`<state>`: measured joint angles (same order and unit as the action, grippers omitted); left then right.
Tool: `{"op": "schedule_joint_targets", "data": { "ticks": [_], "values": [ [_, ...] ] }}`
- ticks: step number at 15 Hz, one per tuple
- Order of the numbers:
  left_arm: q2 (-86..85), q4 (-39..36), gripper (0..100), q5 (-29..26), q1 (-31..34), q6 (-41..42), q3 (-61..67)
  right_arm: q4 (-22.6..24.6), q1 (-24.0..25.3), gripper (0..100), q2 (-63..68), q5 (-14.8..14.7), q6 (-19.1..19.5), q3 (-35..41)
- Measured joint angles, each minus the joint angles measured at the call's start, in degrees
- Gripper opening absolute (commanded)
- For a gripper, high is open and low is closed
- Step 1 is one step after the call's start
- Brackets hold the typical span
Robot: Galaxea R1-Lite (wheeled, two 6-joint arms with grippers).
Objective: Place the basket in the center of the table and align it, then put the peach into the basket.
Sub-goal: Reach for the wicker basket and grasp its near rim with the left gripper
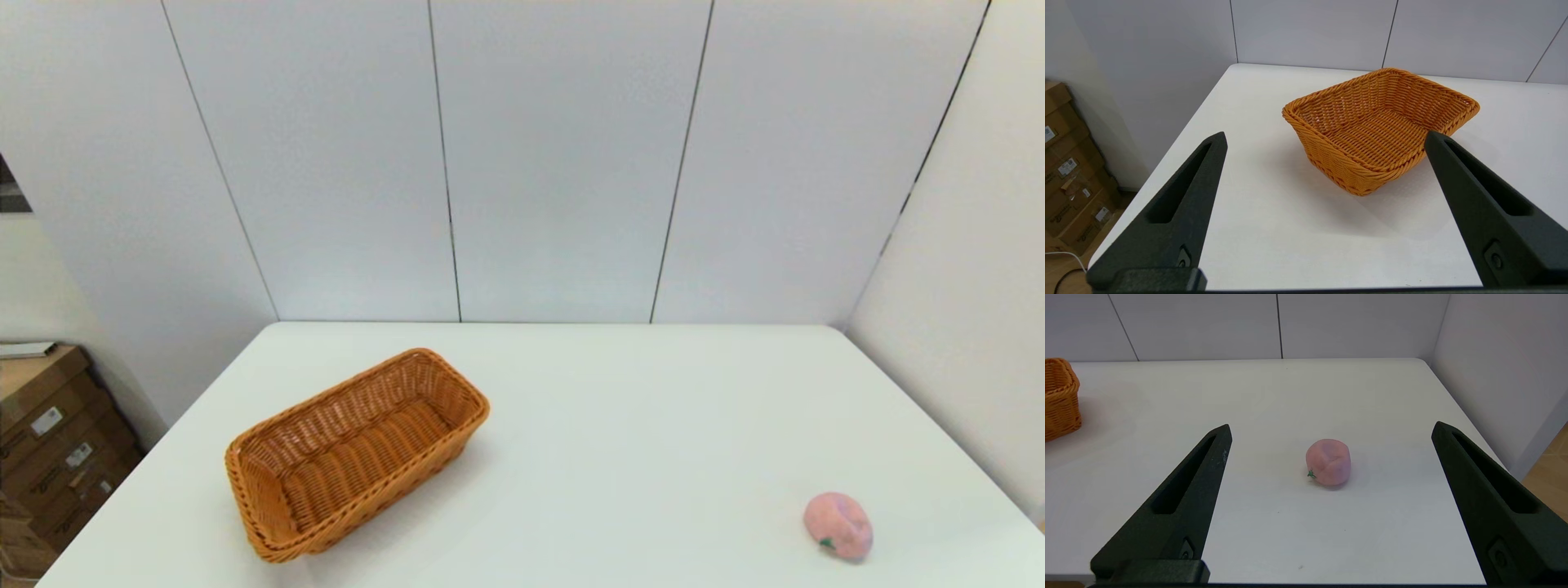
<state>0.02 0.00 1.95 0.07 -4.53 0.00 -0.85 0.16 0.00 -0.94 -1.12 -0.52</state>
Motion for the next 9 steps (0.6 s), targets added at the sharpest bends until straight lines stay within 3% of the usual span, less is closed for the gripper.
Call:
{"op": "schedule_joint_targets", "data": {
  "ticks": [9],
  "values": [
    [0.20,1.89,100,-0.17,0.00,-1.58,-4.96,-0.07,0.00,100,0.00,-0.02,0.27,0.00]
  ]
}}
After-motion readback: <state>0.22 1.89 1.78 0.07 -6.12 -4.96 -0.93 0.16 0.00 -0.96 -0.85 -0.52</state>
